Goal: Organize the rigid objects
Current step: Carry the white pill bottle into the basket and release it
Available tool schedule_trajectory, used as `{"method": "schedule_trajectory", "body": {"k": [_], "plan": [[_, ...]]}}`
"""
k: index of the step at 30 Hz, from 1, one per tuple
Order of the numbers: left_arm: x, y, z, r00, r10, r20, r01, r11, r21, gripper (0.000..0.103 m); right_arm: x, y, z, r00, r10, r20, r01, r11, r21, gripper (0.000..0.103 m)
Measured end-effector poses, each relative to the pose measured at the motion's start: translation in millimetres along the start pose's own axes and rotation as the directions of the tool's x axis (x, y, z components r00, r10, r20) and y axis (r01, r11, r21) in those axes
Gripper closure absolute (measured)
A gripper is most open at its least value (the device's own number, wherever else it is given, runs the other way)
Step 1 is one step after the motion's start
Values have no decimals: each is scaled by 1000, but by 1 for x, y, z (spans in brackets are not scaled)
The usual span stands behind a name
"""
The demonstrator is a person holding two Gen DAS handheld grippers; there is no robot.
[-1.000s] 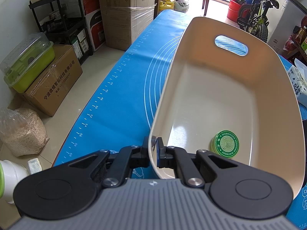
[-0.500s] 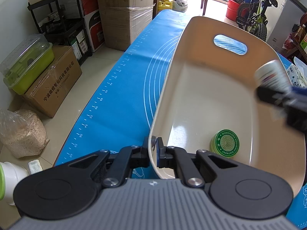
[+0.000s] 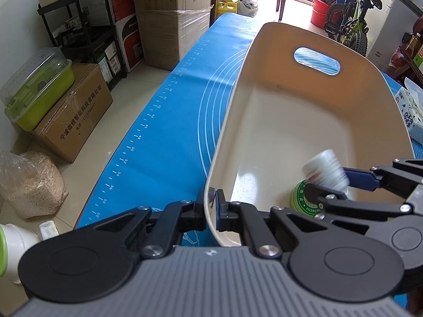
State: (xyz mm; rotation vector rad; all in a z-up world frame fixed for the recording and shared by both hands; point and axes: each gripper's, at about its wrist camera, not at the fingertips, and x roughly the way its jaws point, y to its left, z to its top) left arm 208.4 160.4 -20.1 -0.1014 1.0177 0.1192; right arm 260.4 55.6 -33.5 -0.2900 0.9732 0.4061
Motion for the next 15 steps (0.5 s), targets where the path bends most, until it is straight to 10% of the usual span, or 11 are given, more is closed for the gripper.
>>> {"method": "schedule_trajectory", "body": {"k": [5,7,15], "plan": [[0,0,0,1000,1,-1,-1,1000,0,95,-13,-10,-2,999,0,38,-1,1000,30,49],[0,0,1,1000,1,-1,-1,1000,0,95,-27,-19,-4,996,-2,87,-5,997,72,25],[0,-1,1,1000,2,-1,-2,1000,1,95,-77,-63,-18,976,-26,218,-14,984,178,15]]}}
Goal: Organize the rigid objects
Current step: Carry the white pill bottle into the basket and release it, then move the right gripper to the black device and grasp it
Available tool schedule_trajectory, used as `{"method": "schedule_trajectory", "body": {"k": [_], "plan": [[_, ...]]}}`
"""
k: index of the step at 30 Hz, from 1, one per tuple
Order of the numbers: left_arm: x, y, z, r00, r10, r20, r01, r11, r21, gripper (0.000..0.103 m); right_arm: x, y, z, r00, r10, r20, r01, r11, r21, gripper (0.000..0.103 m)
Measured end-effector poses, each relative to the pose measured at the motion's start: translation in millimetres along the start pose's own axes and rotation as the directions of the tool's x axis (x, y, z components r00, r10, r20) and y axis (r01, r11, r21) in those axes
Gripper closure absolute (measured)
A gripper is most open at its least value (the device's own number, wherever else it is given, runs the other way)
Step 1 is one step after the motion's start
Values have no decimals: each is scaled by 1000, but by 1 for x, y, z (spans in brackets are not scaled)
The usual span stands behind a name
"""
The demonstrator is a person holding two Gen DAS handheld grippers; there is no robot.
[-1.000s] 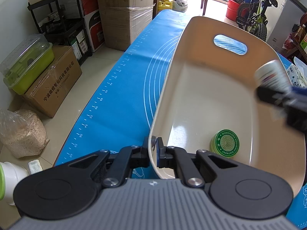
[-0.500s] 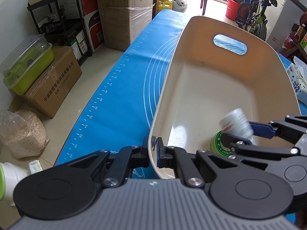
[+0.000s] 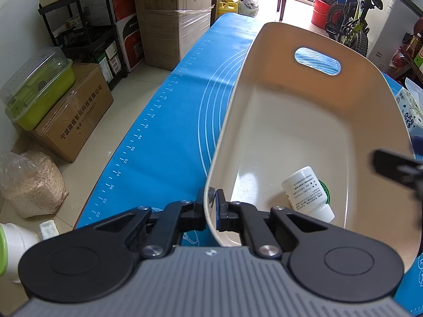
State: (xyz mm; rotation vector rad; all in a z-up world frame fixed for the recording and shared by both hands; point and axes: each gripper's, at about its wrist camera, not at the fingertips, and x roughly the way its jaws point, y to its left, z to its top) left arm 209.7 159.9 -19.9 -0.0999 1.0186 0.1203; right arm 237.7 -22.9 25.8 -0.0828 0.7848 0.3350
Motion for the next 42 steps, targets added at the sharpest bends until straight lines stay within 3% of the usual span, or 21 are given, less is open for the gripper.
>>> {"method": "schedule_trajectory", "body": {"k": [7,18,23,31,39,42], "plan": [[-1,0,0,1000,-1,0,1,1000,-2,95,-23,-58,-15,996,-81,37,78,994,80,7],[-2,1,-1,1000,-4,0,4,1000,-4,95,-9,-126,-68,975,-199,-95,208,973,101,7],[-2,1,-1,1000,-4,0,4,1000,-4,95,2,-146,-92,977,-167,-130,184,973,137,16],[-2,1,-1,1000,-3,0,3,1000,-4,95,20,-147,-113,963,-211,-166,231,967,108,31],[-2,1,-1,1000,-3,0,3,1000,-5,95,24,-134,-111,950,-284,-127,292,955,51,31],[-2,1,-1,1000,-4,0,4,1000,-4,95,35,-138,-110,941,-302,-151,316,945,78,32]]}}
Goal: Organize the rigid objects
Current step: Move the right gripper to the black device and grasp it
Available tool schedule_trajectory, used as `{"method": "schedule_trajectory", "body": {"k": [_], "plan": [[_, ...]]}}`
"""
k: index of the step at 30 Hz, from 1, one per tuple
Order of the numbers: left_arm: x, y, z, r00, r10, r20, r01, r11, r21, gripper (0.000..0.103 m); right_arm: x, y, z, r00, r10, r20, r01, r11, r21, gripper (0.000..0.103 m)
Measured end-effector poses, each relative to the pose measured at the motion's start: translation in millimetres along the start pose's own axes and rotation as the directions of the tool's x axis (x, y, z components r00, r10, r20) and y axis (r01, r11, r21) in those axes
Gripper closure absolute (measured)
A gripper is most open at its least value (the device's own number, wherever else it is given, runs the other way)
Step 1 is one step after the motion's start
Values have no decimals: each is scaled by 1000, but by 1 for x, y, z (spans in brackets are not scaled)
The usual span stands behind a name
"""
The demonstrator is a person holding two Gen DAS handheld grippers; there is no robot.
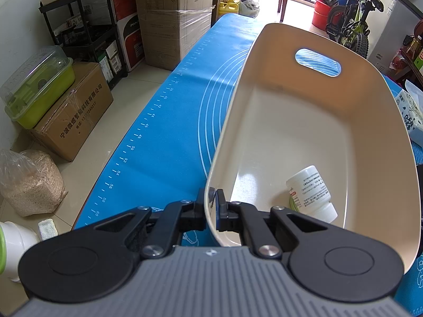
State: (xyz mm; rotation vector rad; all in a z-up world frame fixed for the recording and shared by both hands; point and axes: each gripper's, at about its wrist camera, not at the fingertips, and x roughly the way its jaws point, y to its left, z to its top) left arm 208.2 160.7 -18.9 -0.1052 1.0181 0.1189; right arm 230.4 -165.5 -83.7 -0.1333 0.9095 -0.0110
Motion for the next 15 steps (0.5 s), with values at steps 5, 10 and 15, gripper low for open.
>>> {"method": "schedule_trajectory", "body": {"k": [5,10,15], "plan": [[-1,0,0,1000,2,0,-2,1000,-3,95,-1,8,-3,1000,15,25,-15,1000,-13,49],[-1,0,1,1000,2,-1,-2,1000,-6,95,-6,3,-7,998,22,53,-23,1000,18,49],[-1,0,1,1000,3,-1,-3,1000,-7,95,-28,1,-3,994,25,109,-25,1000,2,49]]}}
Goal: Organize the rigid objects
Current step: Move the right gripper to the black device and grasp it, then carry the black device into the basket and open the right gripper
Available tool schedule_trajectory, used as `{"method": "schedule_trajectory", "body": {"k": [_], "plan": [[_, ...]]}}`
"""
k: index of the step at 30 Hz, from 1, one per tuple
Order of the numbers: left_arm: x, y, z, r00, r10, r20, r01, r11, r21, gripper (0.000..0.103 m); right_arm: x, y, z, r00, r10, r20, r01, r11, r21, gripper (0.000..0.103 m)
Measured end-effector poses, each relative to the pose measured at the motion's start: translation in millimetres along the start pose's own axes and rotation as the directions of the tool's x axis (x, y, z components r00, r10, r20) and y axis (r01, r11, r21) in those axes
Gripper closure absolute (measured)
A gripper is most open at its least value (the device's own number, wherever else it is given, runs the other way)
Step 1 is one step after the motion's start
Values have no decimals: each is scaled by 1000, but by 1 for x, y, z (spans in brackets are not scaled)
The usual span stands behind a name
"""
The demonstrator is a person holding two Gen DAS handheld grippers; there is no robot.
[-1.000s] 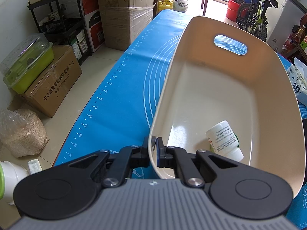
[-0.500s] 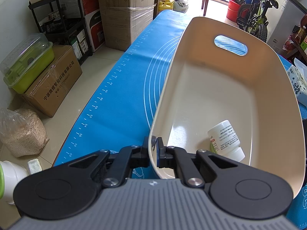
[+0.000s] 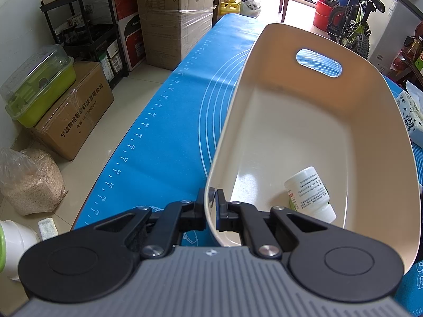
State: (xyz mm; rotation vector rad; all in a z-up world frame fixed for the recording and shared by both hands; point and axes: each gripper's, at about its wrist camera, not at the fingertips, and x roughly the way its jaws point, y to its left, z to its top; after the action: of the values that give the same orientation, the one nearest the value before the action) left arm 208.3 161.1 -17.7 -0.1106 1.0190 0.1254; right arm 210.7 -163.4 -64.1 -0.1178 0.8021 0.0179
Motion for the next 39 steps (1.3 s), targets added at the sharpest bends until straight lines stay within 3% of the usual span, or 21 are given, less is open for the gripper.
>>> {"method": "schedule_trajectory", "body": {"k": [12,25,34,39], "plan": [[0,0,0,1000,-2,0,2,1000,-2,95,-46,3,44,989,53,140,-58,998,30,49],[0,0,0,1000,-2,0,2,1000,-3,96,-70,61,117,944,213,251,-218,976,-11,49],[0,0,0,1000,-2,0,2,1000,-3,96,-49,133,129,927,331,175,-322,944,-75,49],[1,-3,0,1000,-4,1,4,1000,-2,96,-31,169,120,934,346,86,-335,934,-126,49]]}}
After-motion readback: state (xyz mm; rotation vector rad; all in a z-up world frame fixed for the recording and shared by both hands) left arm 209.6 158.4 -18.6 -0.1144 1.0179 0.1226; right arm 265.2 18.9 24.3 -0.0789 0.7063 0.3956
